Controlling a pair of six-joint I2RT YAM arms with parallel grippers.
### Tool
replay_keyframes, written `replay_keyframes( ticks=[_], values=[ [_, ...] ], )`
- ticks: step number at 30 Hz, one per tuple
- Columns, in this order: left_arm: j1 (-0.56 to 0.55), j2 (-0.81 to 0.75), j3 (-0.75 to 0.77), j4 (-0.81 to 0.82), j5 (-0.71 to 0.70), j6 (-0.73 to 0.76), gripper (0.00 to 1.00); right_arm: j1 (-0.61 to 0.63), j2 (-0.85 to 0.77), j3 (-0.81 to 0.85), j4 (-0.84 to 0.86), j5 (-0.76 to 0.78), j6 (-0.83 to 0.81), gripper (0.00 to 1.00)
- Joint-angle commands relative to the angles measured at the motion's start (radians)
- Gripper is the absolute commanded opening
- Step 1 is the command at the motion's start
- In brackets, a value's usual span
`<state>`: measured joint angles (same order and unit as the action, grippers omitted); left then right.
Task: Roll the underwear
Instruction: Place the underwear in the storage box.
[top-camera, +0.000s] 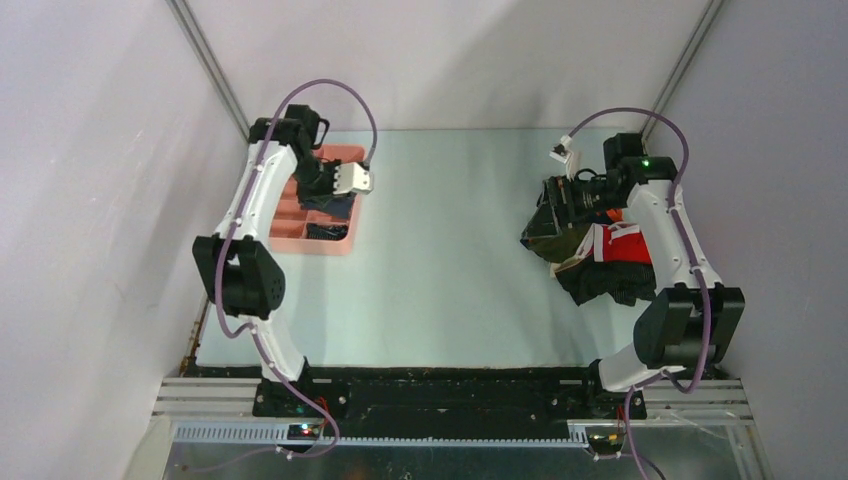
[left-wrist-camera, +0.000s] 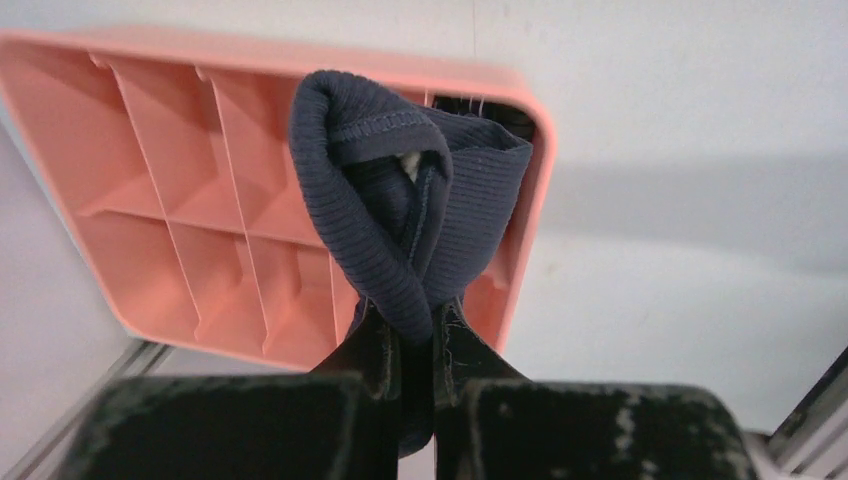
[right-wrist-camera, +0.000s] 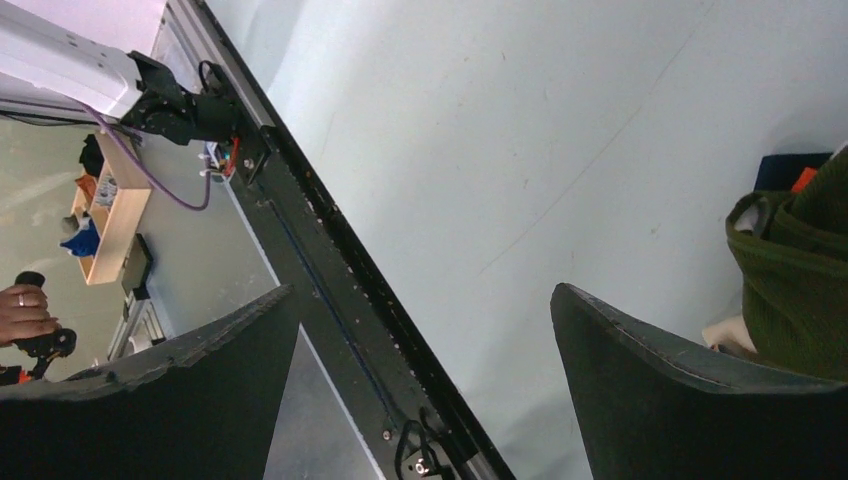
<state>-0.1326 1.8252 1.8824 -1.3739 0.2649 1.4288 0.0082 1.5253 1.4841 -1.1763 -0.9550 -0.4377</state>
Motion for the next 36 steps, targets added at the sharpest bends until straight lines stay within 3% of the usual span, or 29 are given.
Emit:
replay_keyframes(
  ticks=[1,7,18,30,36],
  values=[
    [0.037,0.044,-0.003,-0.016,-0.149,0.169,0.0,0.001,-0.08,-0.011,-0.02,0.055,-0.012,0.99],
    [0.054,0.117,-0.07,0.125,-0.247,0.218,0.0,0.013,-0.146,0.007,-0.055,0.115,-0.023,0.99],
    [0.054,0.229,-0.098,0.26,-0.233,0.215,0.0,0.011,-0.213,0.012,-0.068,0.175,0.011,0.99],
    [0.056,0.327,-0.072,0.228,-0.066,0.184,0.0,0.001,-0.181,0.016,-0.055,0.183,0.018,0.99],
    [0.055,0.377,-0.072,0.218,-0.071,0.186,0.02,0.013,-0.168,0.016,-0.05,0.202,0.018,1.0]
  ],
)
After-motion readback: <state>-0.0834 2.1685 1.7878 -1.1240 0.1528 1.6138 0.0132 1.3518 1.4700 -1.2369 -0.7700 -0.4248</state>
